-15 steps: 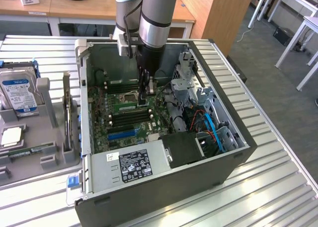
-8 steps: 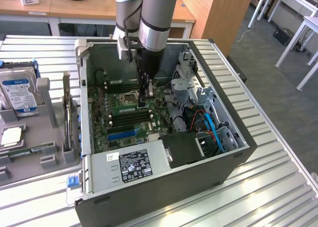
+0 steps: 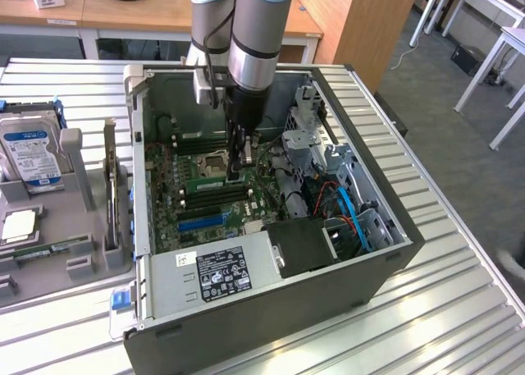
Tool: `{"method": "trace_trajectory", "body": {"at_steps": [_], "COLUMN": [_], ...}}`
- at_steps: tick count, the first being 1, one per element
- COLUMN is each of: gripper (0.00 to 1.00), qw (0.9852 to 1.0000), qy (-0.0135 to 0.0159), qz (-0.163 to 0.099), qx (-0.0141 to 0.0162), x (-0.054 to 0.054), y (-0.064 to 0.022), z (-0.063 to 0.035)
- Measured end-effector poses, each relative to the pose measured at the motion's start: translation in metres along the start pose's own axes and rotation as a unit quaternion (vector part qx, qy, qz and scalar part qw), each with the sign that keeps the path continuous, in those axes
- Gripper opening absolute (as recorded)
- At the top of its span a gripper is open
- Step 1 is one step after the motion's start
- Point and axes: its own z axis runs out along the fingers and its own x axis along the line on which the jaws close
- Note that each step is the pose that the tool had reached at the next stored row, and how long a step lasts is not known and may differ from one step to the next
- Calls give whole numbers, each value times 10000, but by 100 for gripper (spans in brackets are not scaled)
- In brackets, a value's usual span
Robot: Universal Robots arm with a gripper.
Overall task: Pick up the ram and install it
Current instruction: 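Insert the ram into the slot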
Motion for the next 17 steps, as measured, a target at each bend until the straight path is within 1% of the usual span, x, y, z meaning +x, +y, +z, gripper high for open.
{"method": "trace_trajectory", "body": {"at_steps": [9, 14, 17], "gripper": [11, 11, 11], "qw": [10000, 10000, 10000], "qy": [0, 0, 1], "qz": [0, 0, 0], "qx": [0, 0, 0], "x": [7, 7, 8], "y": [0, -3, -4], "z": [8, 62, 78]}}
